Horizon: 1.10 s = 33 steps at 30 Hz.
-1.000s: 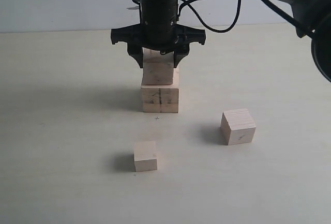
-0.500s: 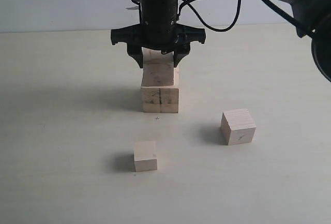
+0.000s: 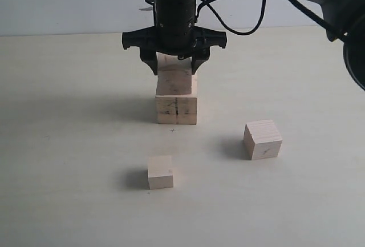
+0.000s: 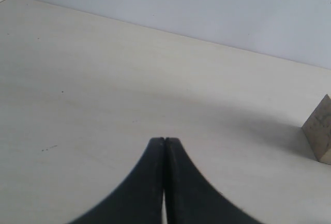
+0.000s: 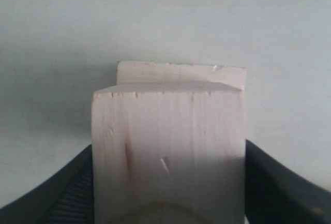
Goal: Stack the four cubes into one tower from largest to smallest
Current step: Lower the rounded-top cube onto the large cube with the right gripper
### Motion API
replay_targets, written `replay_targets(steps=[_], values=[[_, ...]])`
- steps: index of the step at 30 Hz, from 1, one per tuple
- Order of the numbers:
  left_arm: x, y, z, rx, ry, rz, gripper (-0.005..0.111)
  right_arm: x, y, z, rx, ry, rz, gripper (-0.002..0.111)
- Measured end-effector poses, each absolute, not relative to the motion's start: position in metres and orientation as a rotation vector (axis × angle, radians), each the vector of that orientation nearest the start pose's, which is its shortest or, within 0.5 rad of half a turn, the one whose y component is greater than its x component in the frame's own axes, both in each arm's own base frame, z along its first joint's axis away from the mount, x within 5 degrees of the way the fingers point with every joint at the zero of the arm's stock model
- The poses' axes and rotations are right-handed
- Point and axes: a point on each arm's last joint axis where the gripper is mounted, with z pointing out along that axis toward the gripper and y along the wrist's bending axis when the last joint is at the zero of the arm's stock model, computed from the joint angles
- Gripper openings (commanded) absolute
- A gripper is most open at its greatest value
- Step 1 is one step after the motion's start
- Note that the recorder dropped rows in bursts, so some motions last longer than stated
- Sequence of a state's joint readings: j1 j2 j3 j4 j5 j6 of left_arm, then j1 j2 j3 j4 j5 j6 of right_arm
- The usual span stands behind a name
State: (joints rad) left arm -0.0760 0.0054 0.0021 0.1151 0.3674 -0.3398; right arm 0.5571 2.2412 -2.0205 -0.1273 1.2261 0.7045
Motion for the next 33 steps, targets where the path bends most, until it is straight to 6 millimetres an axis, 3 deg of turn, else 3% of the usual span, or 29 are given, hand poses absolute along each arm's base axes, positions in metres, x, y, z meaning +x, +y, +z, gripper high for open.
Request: replay_targets(steps=[33], values=[[0.0534, -0.0003, 0.1793, -0.174, 1.852, -0.176, 0.0, 0.4088, 0.2444, 0.2201, 0.233, 2.903, 0.071, 0.067]])
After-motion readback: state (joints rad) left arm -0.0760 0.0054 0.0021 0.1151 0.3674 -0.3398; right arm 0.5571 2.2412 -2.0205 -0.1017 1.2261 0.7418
